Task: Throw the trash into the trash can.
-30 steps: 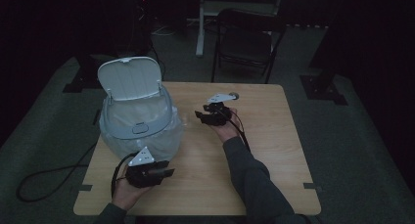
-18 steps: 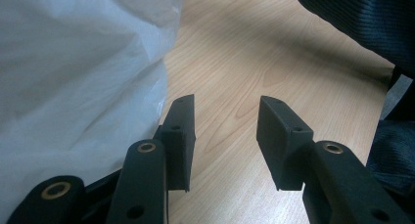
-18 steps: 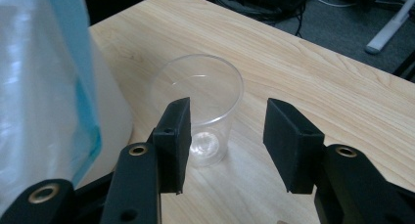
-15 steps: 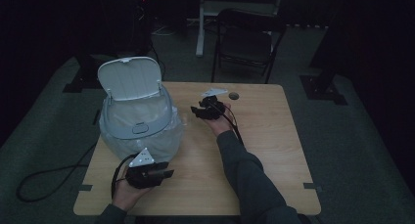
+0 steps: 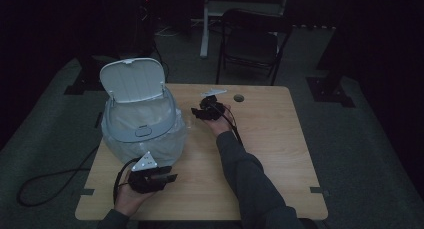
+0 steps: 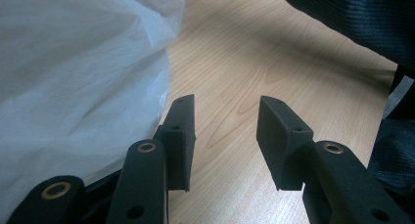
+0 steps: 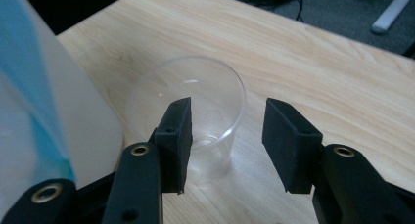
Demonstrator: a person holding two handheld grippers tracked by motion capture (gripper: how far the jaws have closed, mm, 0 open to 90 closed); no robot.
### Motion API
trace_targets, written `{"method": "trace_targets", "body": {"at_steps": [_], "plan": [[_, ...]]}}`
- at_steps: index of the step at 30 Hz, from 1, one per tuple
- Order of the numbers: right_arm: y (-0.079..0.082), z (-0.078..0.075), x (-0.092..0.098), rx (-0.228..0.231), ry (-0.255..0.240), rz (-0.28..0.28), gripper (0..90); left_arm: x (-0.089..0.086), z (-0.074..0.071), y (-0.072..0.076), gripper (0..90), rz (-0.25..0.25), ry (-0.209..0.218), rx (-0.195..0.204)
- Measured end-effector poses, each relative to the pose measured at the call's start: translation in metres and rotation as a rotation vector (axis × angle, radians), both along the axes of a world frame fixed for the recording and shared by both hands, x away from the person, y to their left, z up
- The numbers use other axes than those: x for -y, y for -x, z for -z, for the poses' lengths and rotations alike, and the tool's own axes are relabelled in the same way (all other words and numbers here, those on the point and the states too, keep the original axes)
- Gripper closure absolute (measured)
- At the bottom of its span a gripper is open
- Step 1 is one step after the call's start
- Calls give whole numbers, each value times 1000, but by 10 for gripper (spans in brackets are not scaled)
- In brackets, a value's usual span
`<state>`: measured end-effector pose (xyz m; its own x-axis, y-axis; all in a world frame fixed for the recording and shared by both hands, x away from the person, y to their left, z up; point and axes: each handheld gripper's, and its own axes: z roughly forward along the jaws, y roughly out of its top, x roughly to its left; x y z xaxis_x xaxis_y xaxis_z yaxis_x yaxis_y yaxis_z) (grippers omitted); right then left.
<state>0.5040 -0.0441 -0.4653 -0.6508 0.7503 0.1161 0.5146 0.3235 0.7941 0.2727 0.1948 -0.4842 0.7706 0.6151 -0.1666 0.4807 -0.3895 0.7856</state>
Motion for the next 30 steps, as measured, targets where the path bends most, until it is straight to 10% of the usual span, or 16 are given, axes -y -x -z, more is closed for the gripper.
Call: {"method": "trace_targets", "body": {"at_steps": [30], "plan": [[25,15,21,-22,5,-104,854,-1,1,0,597,-8,0,-4]]}}
